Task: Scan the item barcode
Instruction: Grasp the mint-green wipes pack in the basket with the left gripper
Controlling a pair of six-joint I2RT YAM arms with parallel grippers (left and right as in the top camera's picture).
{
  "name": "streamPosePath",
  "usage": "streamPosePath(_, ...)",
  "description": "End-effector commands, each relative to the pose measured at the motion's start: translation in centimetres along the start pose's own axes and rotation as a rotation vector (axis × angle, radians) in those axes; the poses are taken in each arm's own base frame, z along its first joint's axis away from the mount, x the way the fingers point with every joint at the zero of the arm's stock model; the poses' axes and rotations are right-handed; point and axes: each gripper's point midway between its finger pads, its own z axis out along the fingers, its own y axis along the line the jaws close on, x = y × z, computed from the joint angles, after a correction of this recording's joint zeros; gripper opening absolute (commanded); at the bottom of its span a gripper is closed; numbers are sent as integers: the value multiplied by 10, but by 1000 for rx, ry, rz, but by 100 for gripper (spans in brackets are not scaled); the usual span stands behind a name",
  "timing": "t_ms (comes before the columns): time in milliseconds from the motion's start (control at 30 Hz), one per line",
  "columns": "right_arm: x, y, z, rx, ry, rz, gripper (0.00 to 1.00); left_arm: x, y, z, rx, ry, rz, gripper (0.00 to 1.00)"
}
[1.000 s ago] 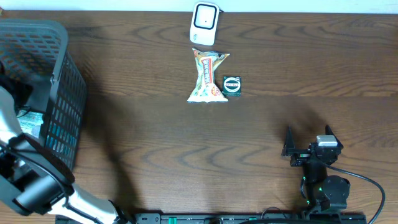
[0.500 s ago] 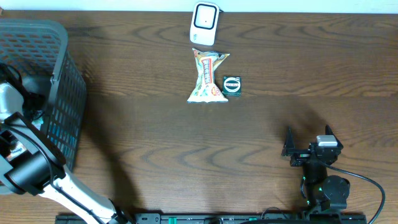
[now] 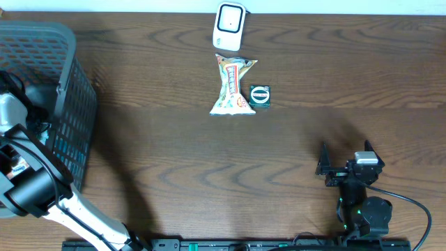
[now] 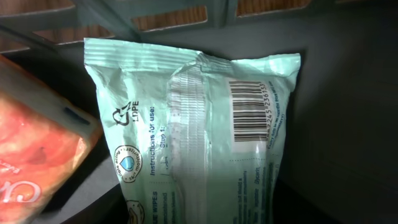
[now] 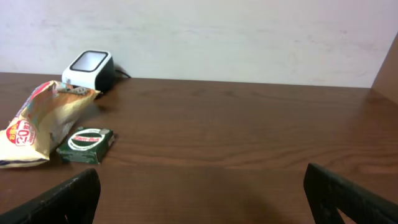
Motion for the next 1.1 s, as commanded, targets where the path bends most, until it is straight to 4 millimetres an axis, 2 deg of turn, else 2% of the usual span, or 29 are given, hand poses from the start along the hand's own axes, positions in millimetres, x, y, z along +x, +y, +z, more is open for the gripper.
streamPosePath(0,1,2,0,-9,0,-5,99,13,-3,10,15,57,10,57)
streamPosePath(100,1,2,0,-9,0,-5,99,14,-1,8,9,63,12,41)
streamPosePath(200,1,2,0,-9,0,-5,99,10,1,-1,16,54,10,38)
streamPosePath(300,1,2,0,-9,0,-5,99,-3,-1,-26,55,6,-5,35)
streamPosePath(367,1,2,0,-9,0,-5,99,-15,-3,-52,98,-46,-22,35)
streamPosePath(533,1,2,0,-9,0,-5,99,-56,-2,-153,272,-258,-88,34)
streamPosePath(633,1,2,0,-9,0,-5,99,-75,6,-229,417,-407,-156,33)
streamPosePath(733,1,2,0,-9,0,-5,99,-80,6,-307,631,-519,-165,30)
streamPosePath(833,1,2,0,-9,0,-5,99,-64,-4,-389,929,-573,-117,30)
streamPosePath(933,1,2,0,-9,0,-5,99,-30,-23,-454,1197,-547,-26,30)
streamPosePath(1000,1,2,0,-9,0,-5,99,-2,-39,-481,1313,-516,65,30)
streamPosePath(1067,1,2,0,-9,0,-5,99,31,-57,-495,1374,-464,150,30)
